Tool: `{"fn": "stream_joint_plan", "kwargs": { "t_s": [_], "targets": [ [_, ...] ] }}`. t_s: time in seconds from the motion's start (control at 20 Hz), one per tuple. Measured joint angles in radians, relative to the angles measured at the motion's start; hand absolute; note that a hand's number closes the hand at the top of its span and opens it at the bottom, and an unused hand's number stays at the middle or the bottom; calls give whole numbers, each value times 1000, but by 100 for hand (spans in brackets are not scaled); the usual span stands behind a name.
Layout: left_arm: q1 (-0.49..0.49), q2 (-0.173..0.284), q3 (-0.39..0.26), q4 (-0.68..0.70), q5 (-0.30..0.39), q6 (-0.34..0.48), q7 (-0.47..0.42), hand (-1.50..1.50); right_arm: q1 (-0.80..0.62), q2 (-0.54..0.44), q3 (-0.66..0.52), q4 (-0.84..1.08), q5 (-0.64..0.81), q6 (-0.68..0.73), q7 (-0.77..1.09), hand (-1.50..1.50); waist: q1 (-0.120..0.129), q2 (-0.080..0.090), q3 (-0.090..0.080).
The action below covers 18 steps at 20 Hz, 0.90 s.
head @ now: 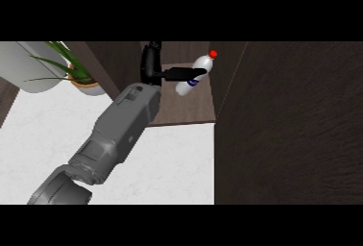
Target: Pick up the bottled water, place it into the cabinet and close the cabinet
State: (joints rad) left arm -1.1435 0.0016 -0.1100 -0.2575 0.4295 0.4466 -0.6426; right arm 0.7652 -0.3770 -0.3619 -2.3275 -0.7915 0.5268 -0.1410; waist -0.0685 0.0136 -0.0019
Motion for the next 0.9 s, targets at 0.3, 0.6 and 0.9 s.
{"fn": "stream_joint_plan", "kwargs": {
  "t_s": [0.3, 0.6, 0.9],
  "targets": [
    [57, -1, -63, -94, 64, -4, -6, -150, -18, 2, 3, -4, -4, -35, 35, -150, 17, -10, 0],
    [185, -2, -197, -286, 154, 11, 31, -150, -21, 0, -13, -7, -7, -46, 52, -150, 33, -19, 0],
    [382, -2, -355, -542, 195, 68, 60, -150, 3, 12, -34, -8, -12, -25, 49, -150, 55, -25, 1]
  ]
}}
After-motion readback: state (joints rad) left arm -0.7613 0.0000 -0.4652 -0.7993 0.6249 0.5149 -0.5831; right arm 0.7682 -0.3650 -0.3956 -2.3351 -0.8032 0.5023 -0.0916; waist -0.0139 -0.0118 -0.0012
